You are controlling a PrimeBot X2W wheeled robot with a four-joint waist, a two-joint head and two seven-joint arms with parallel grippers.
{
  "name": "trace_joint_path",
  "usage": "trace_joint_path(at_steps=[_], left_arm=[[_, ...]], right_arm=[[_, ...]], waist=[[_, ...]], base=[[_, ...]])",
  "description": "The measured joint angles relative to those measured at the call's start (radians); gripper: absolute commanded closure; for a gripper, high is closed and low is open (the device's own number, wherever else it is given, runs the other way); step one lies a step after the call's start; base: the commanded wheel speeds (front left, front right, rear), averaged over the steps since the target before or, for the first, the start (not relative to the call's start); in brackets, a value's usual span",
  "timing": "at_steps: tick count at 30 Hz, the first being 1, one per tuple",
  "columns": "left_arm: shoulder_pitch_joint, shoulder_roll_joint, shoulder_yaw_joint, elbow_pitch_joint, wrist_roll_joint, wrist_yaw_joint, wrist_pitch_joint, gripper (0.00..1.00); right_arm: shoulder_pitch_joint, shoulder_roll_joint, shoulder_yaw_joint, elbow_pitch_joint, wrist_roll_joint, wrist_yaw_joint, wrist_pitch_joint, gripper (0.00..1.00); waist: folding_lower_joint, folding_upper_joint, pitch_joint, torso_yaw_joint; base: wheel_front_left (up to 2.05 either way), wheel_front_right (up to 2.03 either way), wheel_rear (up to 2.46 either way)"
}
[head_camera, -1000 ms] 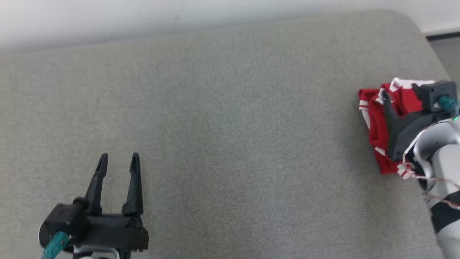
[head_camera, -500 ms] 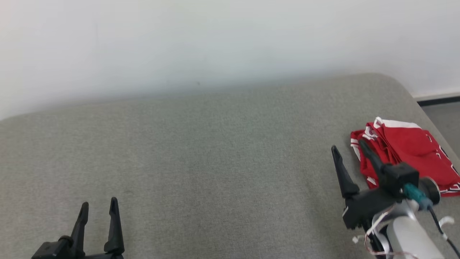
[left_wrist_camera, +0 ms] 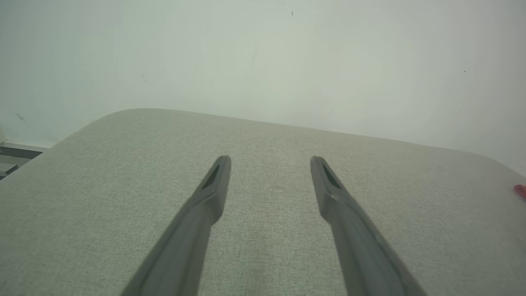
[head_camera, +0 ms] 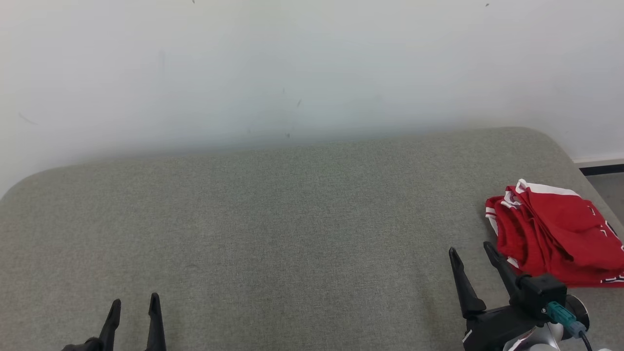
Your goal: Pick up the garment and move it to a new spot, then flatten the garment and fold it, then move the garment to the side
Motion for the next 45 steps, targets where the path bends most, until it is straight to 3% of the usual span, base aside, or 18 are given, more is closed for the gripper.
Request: trace_joint_path(at_steps=[37,38,45], left_arm=[[-0.001,-0.006,0.011,0.008,0.005,0.000,0.000,0.00],[0.000,-0.006,0.011,0.009,0.000,0.000,0.000,1.00],[0.030,-0.021,0.010,0.077,-0.010,0.000,0.012,1.00]], right_arm=[[-0.001,0.008,0.031,0.027,-0.009,0.000,-0.009,0.00],[0.000,0.009,0.031,0.027,-0.009,0.000,-0.009,1.00],[0.073,0.023,0.038,0.087,-0.001,0.000,0.004,1.00]], waist=[[0.0002,0.0002,0.014,0.009],[0.0001,0.0002,0.014,0.009],[0.0002,0.0002,0.014,0.010]], base=[[0.00,0.00,0.00],[0.00,0.00,0.00],[0.00,0.00,0.00]])
